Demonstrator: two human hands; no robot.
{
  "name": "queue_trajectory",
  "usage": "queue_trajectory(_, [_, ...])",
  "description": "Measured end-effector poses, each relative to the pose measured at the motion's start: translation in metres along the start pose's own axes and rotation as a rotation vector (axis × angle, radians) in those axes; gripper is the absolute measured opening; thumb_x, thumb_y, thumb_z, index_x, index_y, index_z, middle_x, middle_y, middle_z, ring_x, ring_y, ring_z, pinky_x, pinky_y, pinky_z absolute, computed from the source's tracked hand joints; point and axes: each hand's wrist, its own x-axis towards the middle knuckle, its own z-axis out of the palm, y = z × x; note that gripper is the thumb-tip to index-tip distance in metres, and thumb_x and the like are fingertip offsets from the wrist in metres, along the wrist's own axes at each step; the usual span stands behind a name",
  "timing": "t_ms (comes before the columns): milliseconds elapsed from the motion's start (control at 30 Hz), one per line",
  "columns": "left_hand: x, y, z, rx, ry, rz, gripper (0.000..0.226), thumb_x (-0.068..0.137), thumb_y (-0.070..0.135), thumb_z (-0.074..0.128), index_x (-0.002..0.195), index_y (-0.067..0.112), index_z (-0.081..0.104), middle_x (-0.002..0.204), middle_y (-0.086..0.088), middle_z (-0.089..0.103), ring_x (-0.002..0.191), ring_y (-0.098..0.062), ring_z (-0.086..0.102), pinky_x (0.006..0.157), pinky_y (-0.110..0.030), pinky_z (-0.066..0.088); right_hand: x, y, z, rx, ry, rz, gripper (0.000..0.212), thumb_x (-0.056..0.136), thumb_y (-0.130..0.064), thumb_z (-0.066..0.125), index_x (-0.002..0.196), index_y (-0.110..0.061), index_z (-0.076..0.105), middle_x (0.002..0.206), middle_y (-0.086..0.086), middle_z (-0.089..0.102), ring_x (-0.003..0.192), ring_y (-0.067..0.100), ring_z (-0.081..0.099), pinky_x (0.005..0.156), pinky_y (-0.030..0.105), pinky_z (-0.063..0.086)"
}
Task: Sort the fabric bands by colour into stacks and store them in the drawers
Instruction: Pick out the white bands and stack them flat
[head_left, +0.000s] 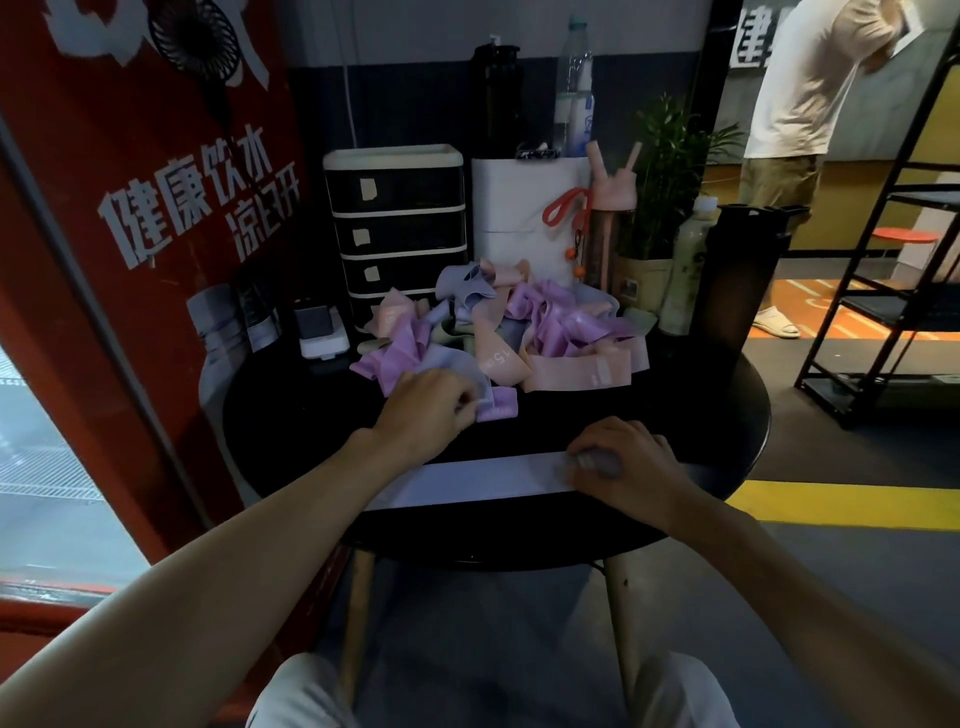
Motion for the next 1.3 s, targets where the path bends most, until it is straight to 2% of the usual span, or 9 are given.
queue_trajectory(133, [0.003,-0.003,-0.024,-0.145,0.155,-0.062,0.011,0.095,0.016,0.057,0.089,0.012,0.065,0.08,-0.006,0.064,0.064,-0.021,0.06,0.052,-0.032,0.047,0.0,-0.003,-0.002,-0.001,-0.019,0.013,0.033,0.085,-0.053,0.063,0.114,-0.037,0.062,0.126,-0.015,0.048,0.125,0.014,0.039,0.099,0.036,0.025])
queue_trajectory(367, [0.013,0.002,-0.074,-0.29,0.389,-0.003,0.009,0.094,0.007,0.061,0.088,0.005,0.067,0.076,-0.011,0.067,0.067,-0.026,0.063,0.064,-0.038,0.052,0.001,-0.006,-0.007,0.004,-0.083,0.047,0.029,0.085,-0.051,0.064,0.112,-0.039,0.061,0.125,-0.016,0.047,0.125,0.013,0.04,0.103,0.039,0.026])
queue_trajectory(533, [0.017,0.011,-0.108,-0.352,0.427,0.041,0.009,0.095,0.006,0.06,0.091,0.006,0.068,0.079,-0.005,0.066,0.067,-0.014,0.062,0.057,-0.014,0.048,0.016,-0.017,-0.021,0.099,-0.086,0.077,0.027,0.083,-0.048,0.066,0.107,-0.038,0.065,0.111,-0.019,0.054,0.115,0.013,0.052,0.103,0.048,0.039])
queue_trajectory(633, [0.02,0.016,-0.124,-0.338,0.445,0.073,0.009,0.096,0.009,0.061,0.093,0.01,0.07,0.081,0.009,0.064,0.071,0.001,0.059,0.065,-0.01,0.045,0.034,-0.044,-0.037,0.39,0.046,-0.002,0.026,0.086,-0.031,0.071,0.109,-0.02,0.066,0.106,-0.008,0.063,0.102,0.012,0.061,0.093,0.031,0.05])
queue_trajectory(700, [0.023,0.02,-0.133,-0.336,0.463,0.086,0.009,0.095,0.009,0.062,0.094,0.011,0.07,0.082,0.014,0.063,0.074,0.006,0.057,0.069,-0.01,0.043,0.046,-0.07,-0.051,0.511,0.137,-0.061,0.023,0.087,-0.022,0.071,0.109,-0.017,0.063,0.1,-0.007,0.063,0.094,0.007,0.06,0.079,0.009,0.045])
queue_trajectory(767, [0.025,0.023,-0.142,-0.343,0.482,0.111,0.009,0.094,0.008,0.062,0.094,0.01,0.071,0.082,0.014,0.064,0.076,0.004,0.058,0.07,-0.012,0.045,0.058,-0.097,-0.065,0.61,0.201,-0.129,0.027,0.088,-0.016,0.069,0.113,-0.013,0.061,0.1,-0.002,0.063,0.092,0.01,0.059,0.073,0.005,0.043])
queue_trajectory(933, [0.027,0.034,-0.158,-0.315,0.491,0.202,0.01,0.093,0.009,0.063,0.097,0.008,0.072,0.087,0.005,0.069,0.083,-0.005,0.063,0.072,-0.013,0.048,0.074,-0.148,-0.095,0.732,0.286,-0.212,0.028,0.09,-0.018,0.068,0.116,-0.011,0.062,0.104,0.004,0.066,0.087,0.012,0.06,0.075,0.025,0.052])
queue_trajectory(1133, [0.022,0.034,-0.16,-0.472,0.505,0.134,0.017,0.09,0.008,0.068,0.107,0.01,0.067,0.091,0.009,0.067,0.084,-0.003,0.064,0.076,-0.018,0.052,0.077,-0.171,-0.113,0.826,0.412,-0.176,0.009,0.092,-0.009,0.063,0.083,-0.008,0.064,0.065,0.002,0.059,0.047,-0.003,0.047,0.043,0.015,0.039])
queue_trajectory(1300, [0.014,0.037,-0.149,-0.706,0.441,0.026,0.027,0.089,0.004,0.07,0.11,0.012,0.055,0.085,-0.007,0.073,0.076,-0.012,0.069,0.074,-0.028,0.056,0.074,-0.17,-0.118,0.86,0.381,-0.131,0.008,0.092,-0.013,0.064,0.092,-0.006,0.067,0.09,0.015,0.071,0.078,0.021,0.069,0.07,0.031,0.059])
